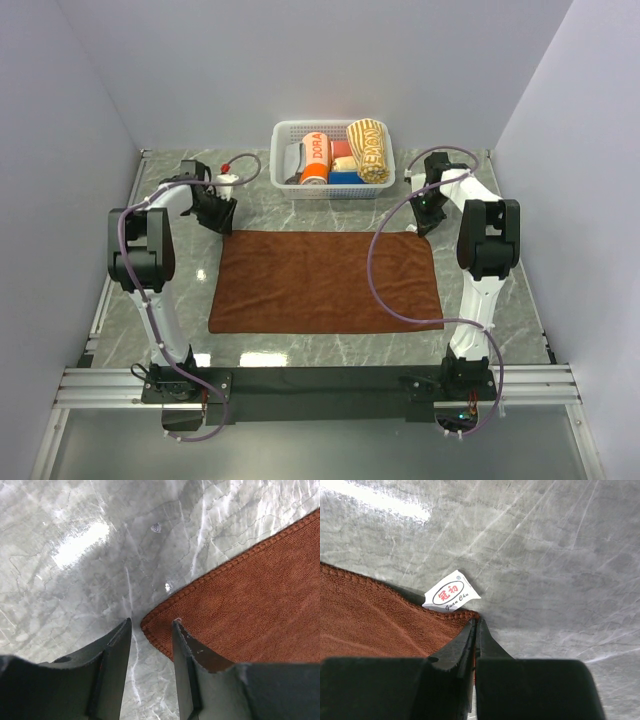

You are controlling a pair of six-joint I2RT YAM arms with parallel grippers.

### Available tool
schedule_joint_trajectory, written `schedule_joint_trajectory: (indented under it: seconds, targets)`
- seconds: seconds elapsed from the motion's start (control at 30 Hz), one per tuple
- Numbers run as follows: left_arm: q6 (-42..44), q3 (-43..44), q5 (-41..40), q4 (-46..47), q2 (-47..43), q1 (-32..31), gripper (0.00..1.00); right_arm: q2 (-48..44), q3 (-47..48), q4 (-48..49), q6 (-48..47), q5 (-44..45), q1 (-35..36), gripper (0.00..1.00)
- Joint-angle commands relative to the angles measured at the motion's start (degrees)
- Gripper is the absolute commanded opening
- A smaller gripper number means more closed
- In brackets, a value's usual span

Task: Roll the towels
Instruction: Fold the towel

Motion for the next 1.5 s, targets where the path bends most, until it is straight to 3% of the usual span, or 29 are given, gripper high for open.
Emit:
schedule_joint_trajectory:
  seconds: [0.0,0.07,0.3,0.4,0.7,0.93,1.27,1.47]
  targets:
    - [0.9,-1.9,-1.0,0.2,-1.8,-0.6,0.43,-1.4,0.0,-1.8,0.5,-0.8,0.7,0.0]
    - [0.7,-3.0,-3.6,1.0,-1.6,-2.5,0.4,-1.3,0.1,-1.8,0.6,-0.8,0.6,0.0]
    - [0.2,-3.4,-11.7,1.7,1.4,-2.6,0.13,-1.4,0.0,-2.1,0.4,-1.4,0.7,0.0]
    - [0.1,-2.1,-11.5,1.3,1.7,-1.7,0.01,-1.8,-0.7,-1.3,1.0,-2.2,1.0,0.0]
    - [1.6,10.5,-9.9,-2.1,7.4,3.2,0.01,-2.1,-1.2,1.9,4.1,-4.0,2.5,0.0]
    - [1.5,18.3,-3.7,-4.8,9.0,4.1,0.01,-0.7,6.5,2.5,5.3,-3.5,2.4,0.0]
    - [-1.3,18.5,3.7,-4.5,6.2,5.0,0.01,2.1,14.9,1.0,1.9,-0.3,2.1,0.0]
    - [1.1,15.8,6.0,-4.1,2.4,6.5,0.01,-0.3,10.8,1.2,-0.5,-2.0,2.2,0.0]
